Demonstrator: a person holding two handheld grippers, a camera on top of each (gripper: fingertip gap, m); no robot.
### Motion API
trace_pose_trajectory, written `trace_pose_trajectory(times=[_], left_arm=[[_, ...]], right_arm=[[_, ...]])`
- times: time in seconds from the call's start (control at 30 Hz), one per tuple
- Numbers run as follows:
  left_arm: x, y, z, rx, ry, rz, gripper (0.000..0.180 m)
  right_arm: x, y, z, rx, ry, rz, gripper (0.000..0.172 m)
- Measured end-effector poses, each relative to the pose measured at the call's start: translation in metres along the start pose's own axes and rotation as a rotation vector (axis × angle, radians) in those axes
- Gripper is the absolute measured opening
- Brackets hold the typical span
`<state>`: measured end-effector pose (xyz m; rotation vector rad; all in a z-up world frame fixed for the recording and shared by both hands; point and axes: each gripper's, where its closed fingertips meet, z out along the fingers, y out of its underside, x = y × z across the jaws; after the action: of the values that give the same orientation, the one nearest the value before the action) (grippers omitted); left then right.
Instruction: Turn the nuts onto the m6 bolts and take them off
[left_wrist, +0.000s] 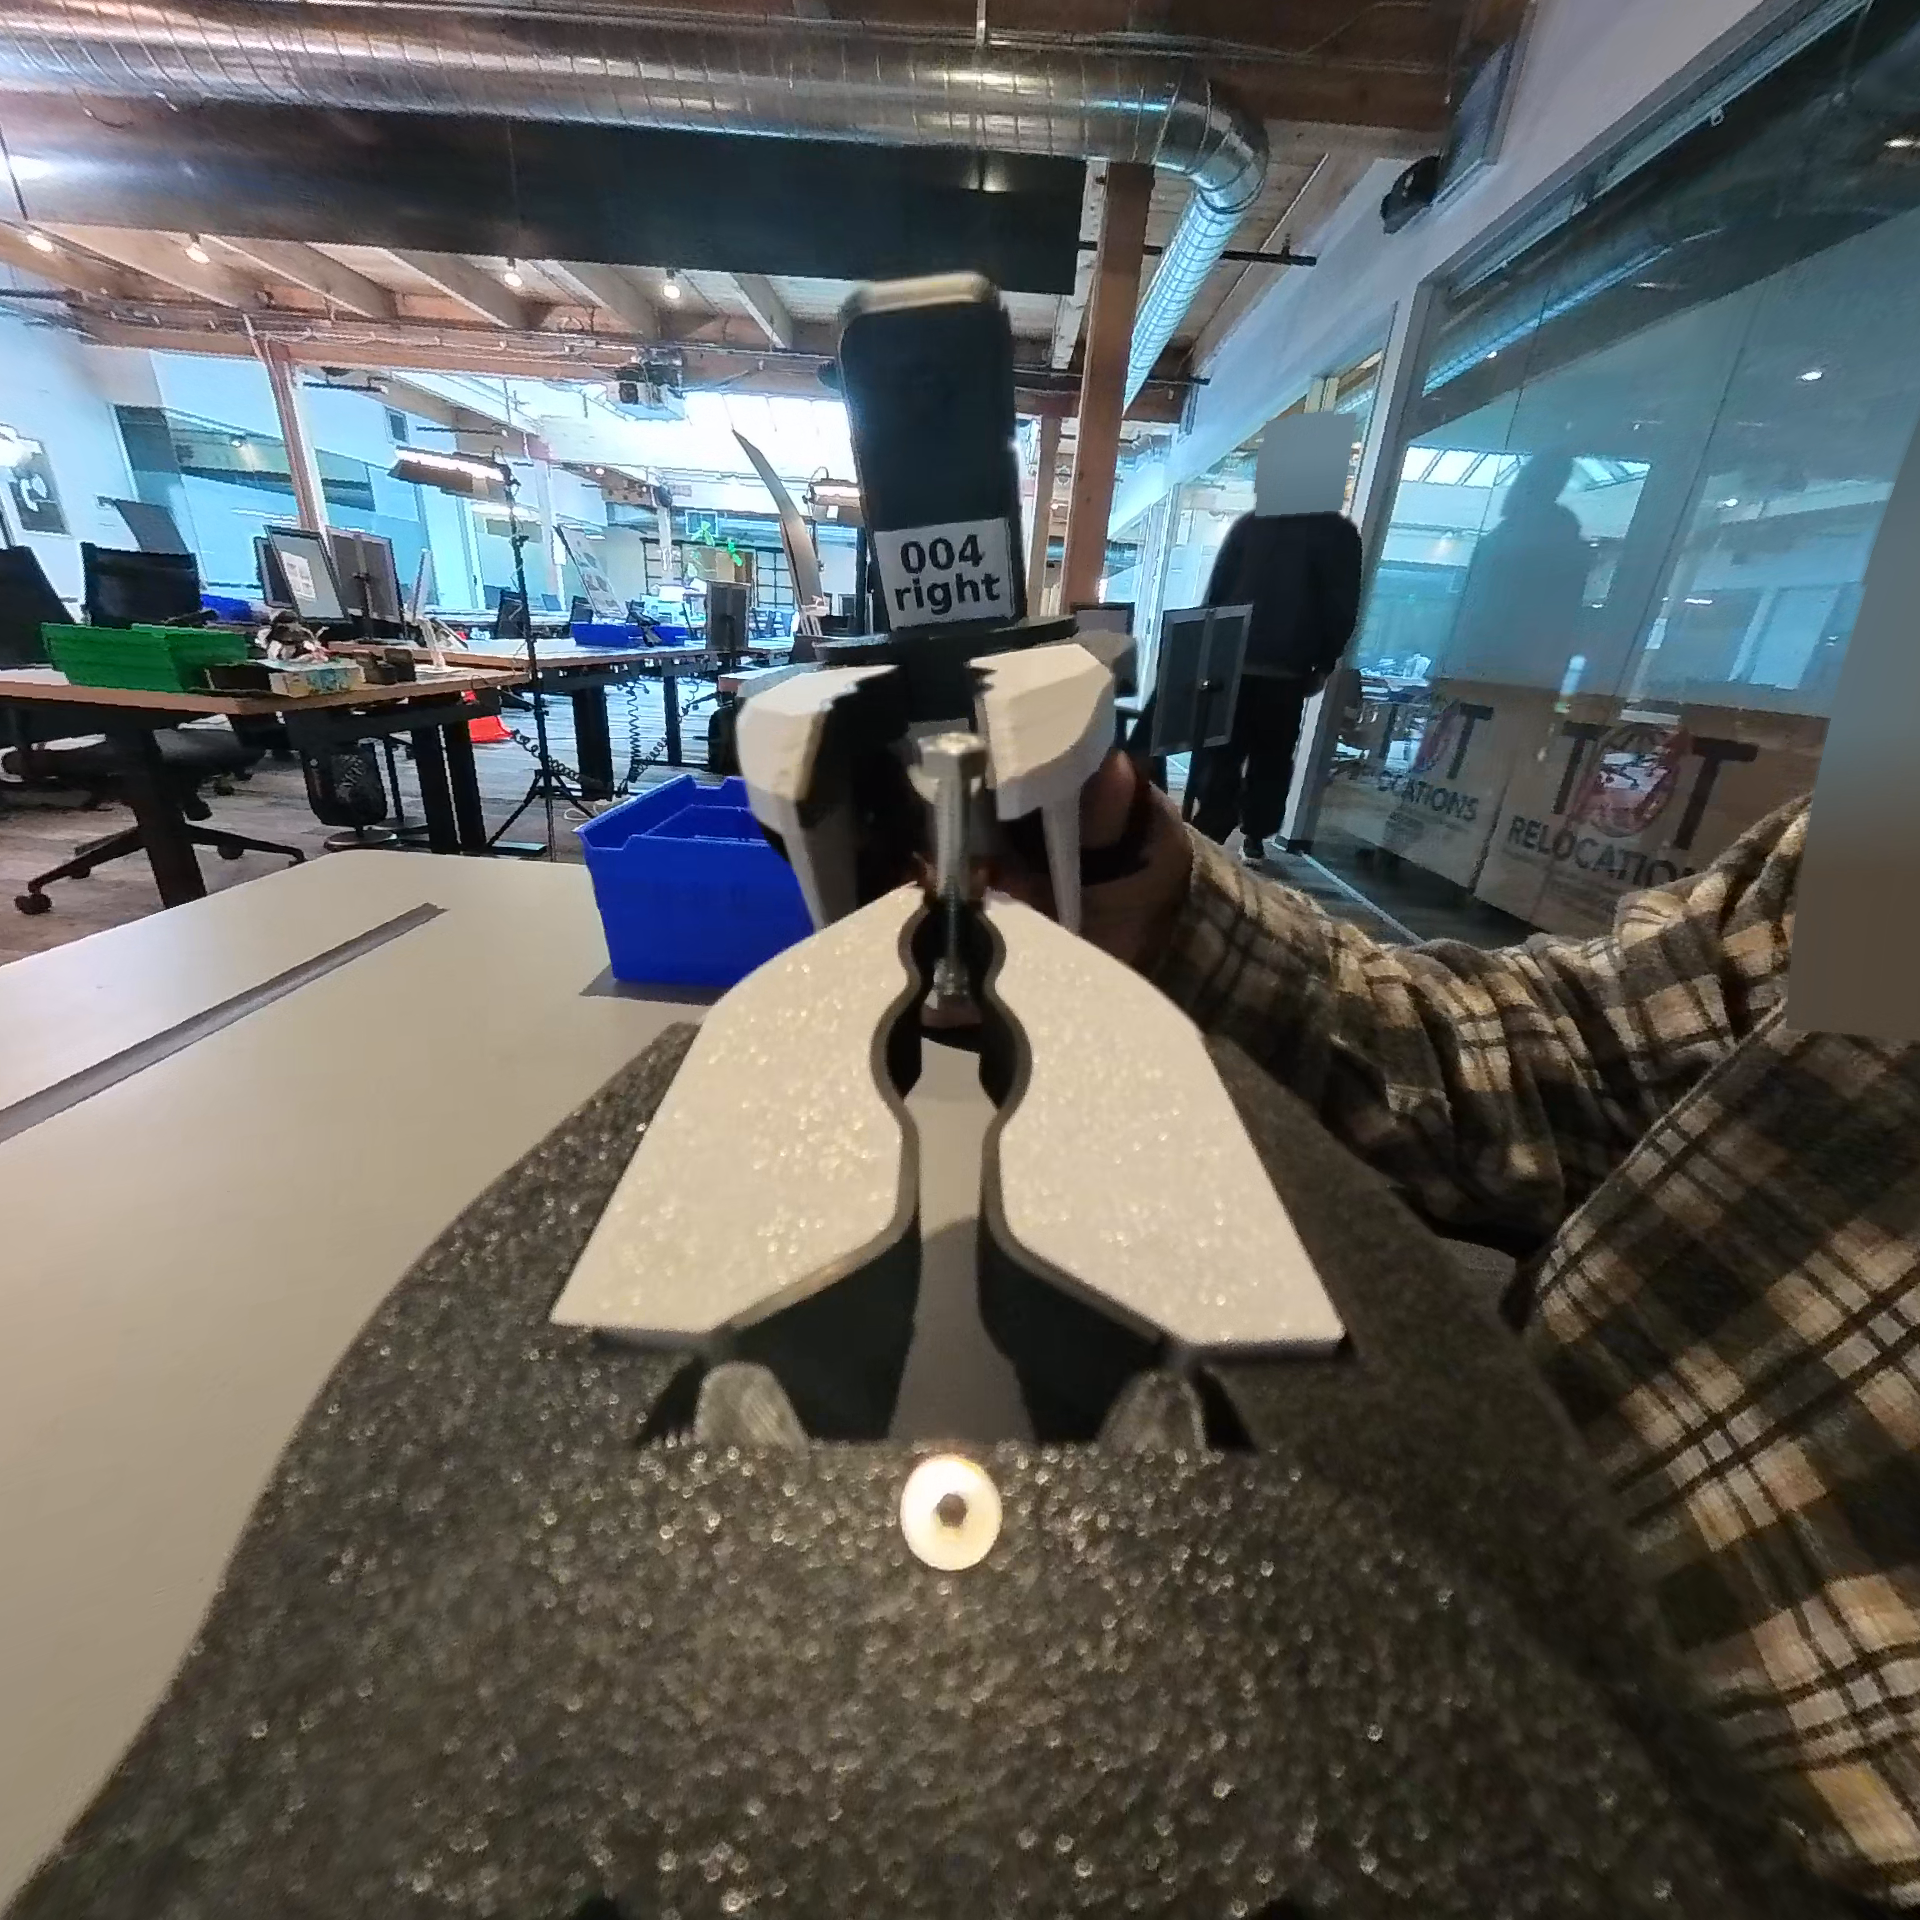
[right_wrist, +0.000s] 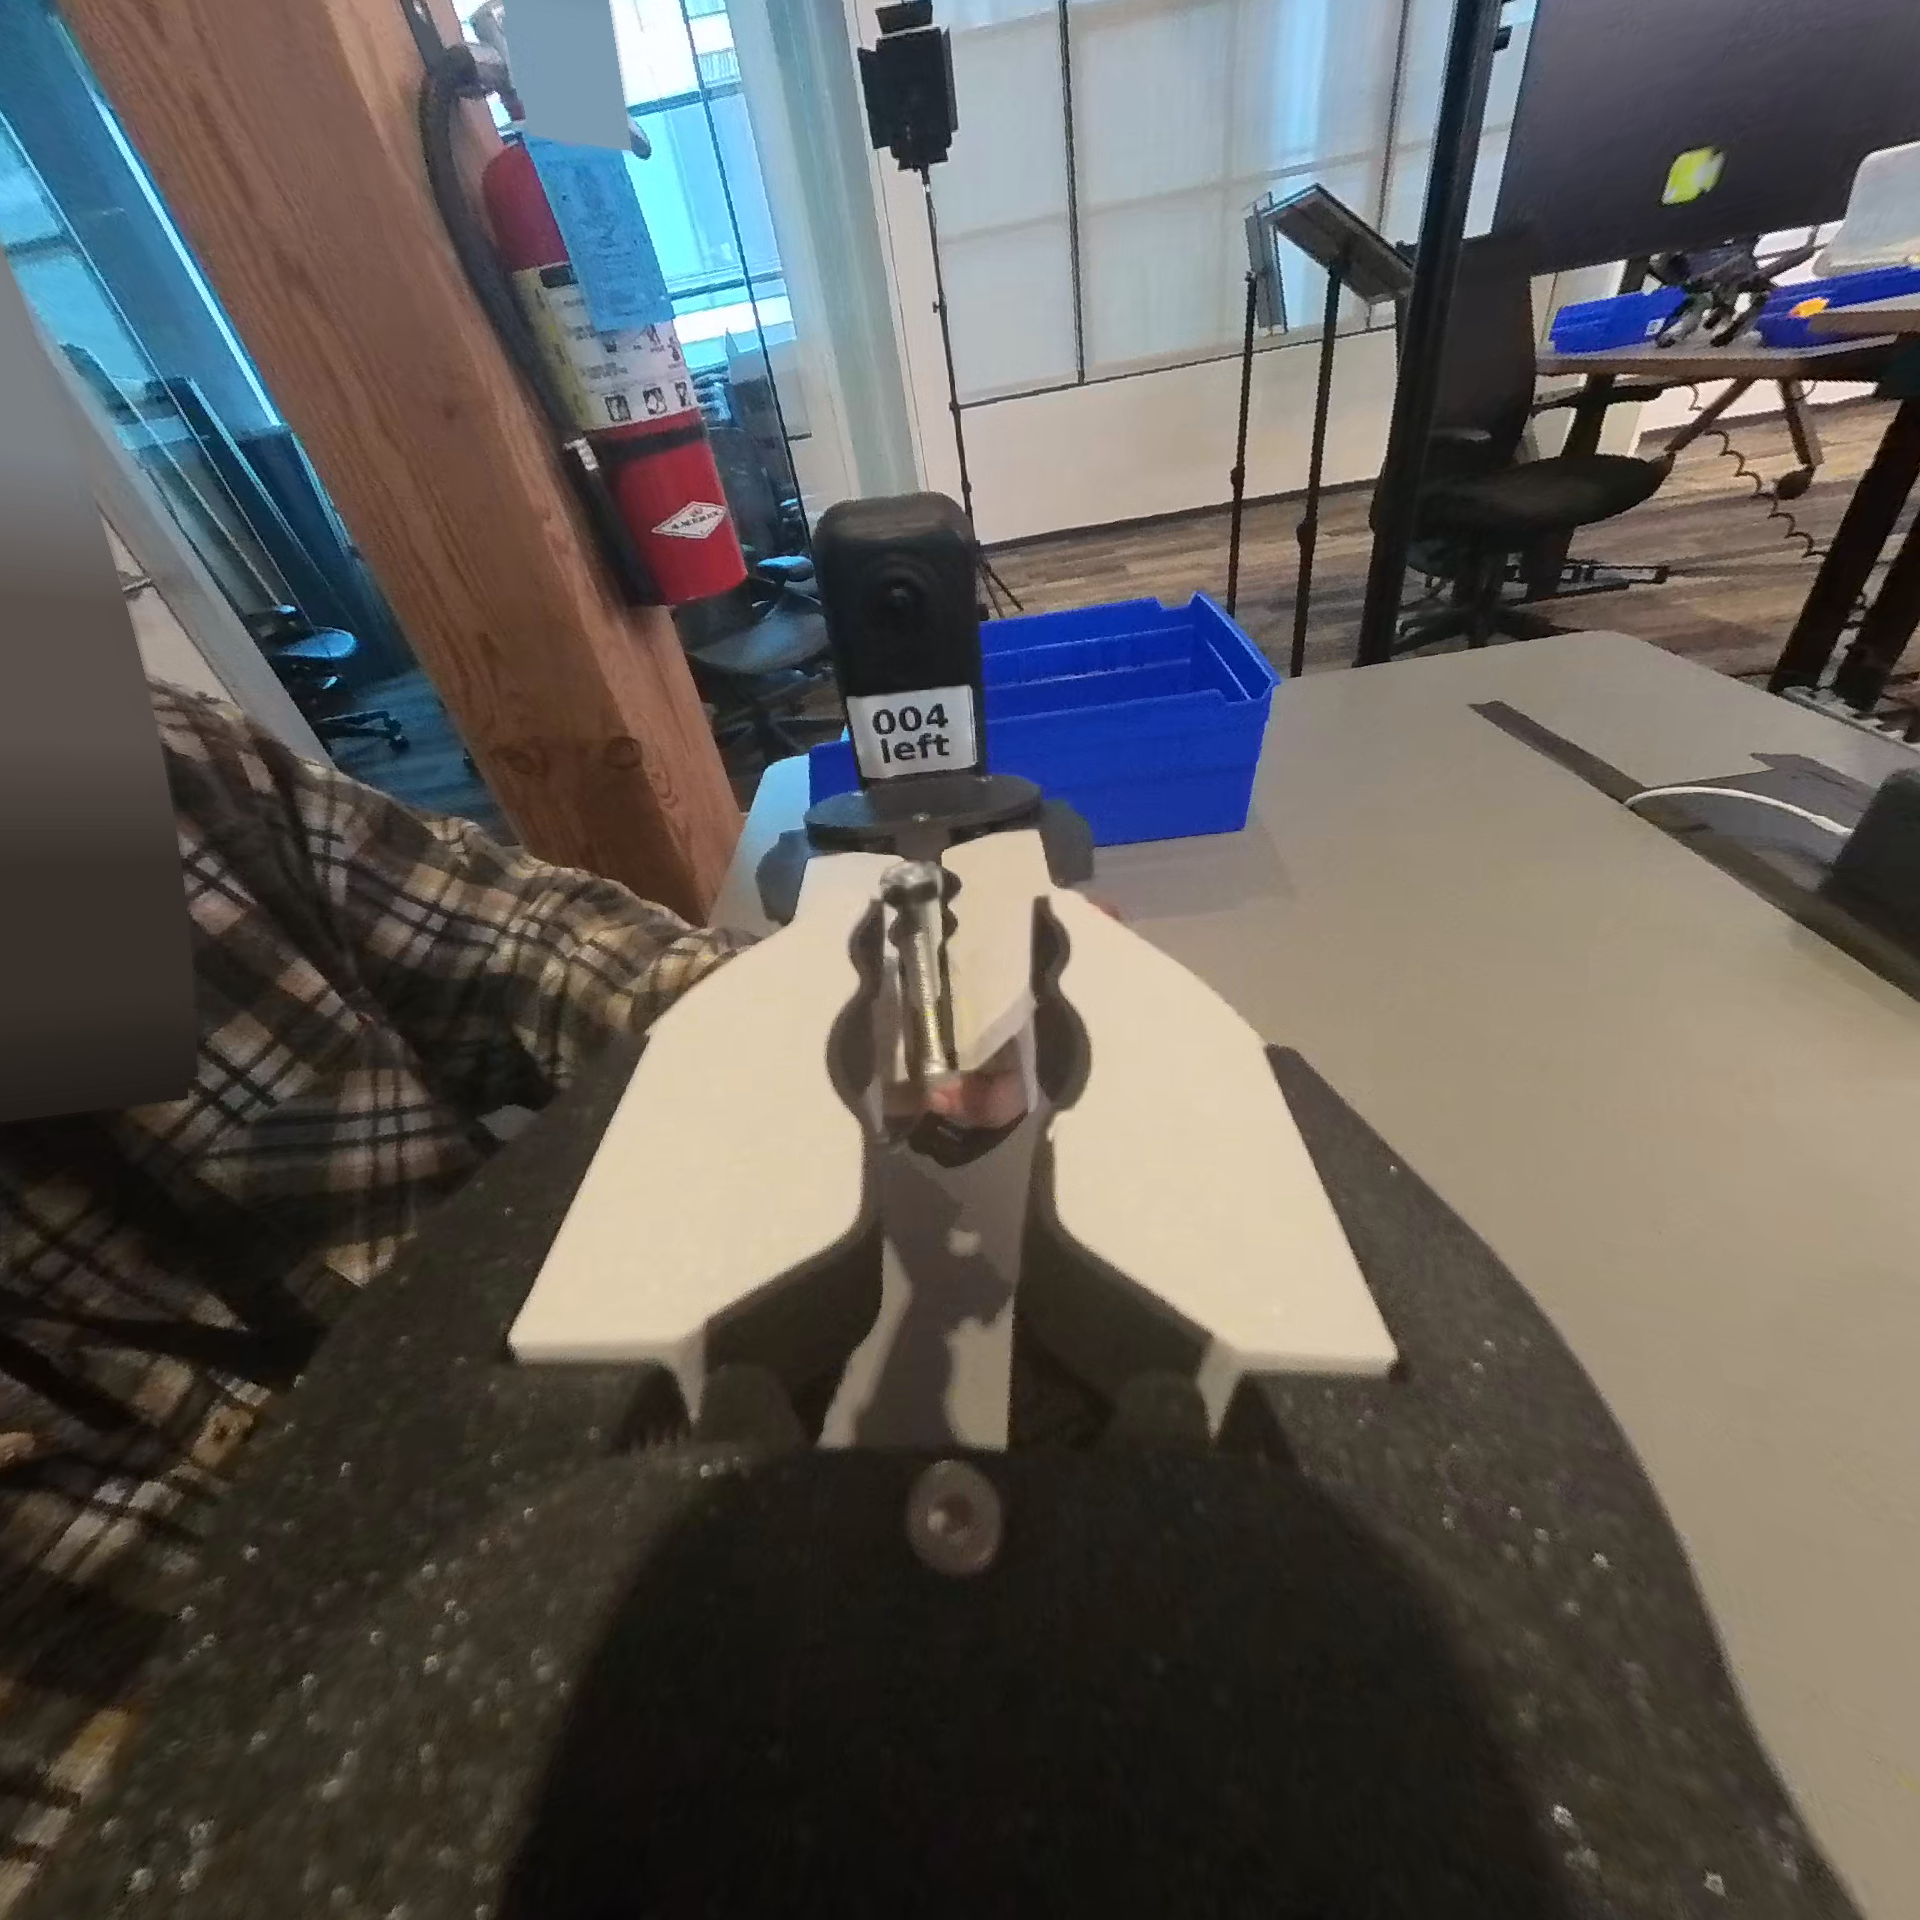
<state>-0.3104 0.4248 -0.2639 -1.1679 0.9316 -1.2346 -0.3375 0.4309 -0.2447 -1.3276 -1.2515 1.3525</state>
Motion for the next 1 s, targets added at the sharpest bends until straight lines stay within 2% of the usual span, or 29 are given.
trace_pose_trajectory(times=[0.1,0.27,0.43,0.53,0.6,0.7,0.83,1.0], left_arm=[[0.000,-0.001,-0.001,0.004,-0.001,0.002,0.004],[0.000,0.000,0.001,-0.001,0.002,0.001,0.005],[-0.001,-0.002,-0.001,0.006,-0.003,0.003,0.004],[-0.001,-0.002,-0.001,0.007,-0.002,-0.001,0.005],[0.000,0.000,0.000,0.001,0.000,0.002,0.005],[0.000,0.001,0.001,-0.009,-0.004,0.010,0.005],[0.000,-0.002,-0.001,0.004,-0.004,0.007,0.004],[0.001,0.000,0.001,-0.004,0.001,0.010,0.005]], right_arm=[[0.007,-0.001,-0.007,0.013,0.036,0.013,0.035],[0.000,-0.010,-0.004,0.058,0.001,0.014,0.045],[0.015,-0.004,-0.010,0.032,0.057,0.020,0.047],[0.017,-0.008,-0.017,0.081,0.045,0.046,0.052],[0.010,-0.010,-0.009,0.083,0.008,0.030,0.054],[0.014,-0.005,-0.001,0.036,0.042,-0.003,0.056],[0.025,-0.008,-0.015,0.055,0.094,0.009,0.054],[0.007,-0.013,-0.005,0.067,0.015,-0.011,0.057]])
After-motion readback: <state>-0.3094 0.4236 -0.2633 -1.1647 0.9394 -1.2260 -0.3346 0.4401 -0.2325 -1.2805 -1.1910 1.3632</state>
